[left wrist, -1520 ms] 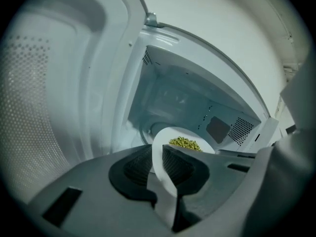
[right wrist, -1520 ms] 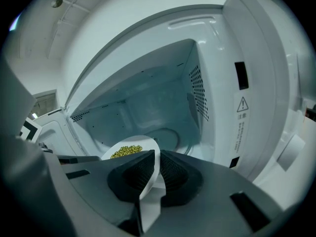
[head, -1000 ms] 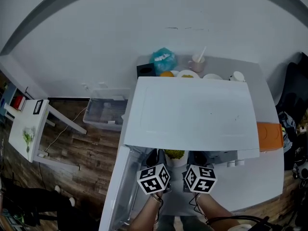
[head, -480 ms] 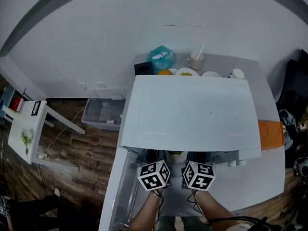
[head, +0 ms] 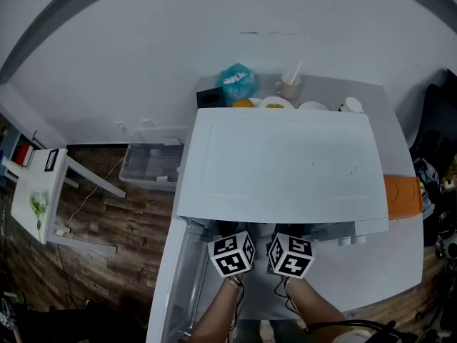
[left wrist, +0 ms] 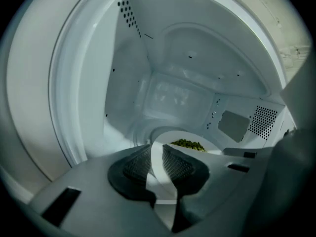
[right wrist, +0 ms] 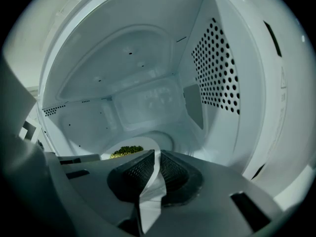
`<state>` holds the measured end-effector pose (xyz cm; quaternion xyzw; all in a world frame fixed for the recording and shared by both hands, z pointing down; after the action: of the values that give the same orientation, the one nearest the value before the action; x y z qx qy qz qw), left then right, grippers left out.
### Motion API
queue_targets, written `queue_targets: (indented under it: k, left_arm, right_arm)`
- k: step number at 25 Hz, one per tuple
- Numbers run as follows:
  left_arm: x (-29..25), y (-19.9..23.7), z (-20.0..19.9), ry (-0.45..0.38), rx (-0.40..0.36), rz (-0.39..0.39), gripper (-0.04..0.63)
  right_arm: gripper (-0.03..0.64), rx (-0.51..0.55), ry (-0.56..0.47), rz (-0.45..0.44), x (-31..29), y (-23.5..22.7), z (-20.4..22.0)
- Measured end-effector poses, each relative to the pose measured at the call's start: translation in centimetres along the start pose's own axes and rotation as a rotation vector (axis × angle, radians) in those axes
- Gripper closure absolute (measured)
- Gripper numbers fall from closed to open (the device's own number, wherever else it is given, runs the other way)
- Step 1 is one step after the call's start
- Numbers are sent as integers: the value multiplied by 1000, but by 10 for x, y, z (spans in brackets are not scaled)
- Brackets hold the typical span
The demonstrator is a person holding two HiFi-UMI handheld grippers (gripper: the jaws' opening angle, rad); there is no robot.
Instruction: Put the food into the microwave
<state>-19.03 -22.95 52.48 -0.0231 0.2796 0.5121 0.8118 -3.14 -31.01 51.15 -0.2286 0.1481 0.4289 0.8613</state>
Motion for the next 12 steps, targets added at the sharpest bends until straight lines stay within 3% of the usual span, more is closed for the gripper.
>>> queue_targets:
  k: [12]
  left_arm:
    - [13,2,4,-84,20,-67,526]
  right_arm:
    - [569,0,-25,32,5,-3,3]
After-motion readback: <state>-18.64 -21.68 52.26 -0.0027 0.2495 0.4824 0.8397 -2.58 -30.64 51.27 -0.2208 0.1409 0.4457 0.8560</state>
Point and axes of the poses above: the fingertips, and each gripper's own axes: x backward along the fingers, y to its left, z out of its underside, the point moved 10 cm from there along x, backward along the fingers, and after that the axes turned 2 degrees about -z, right-handed, at the moved point
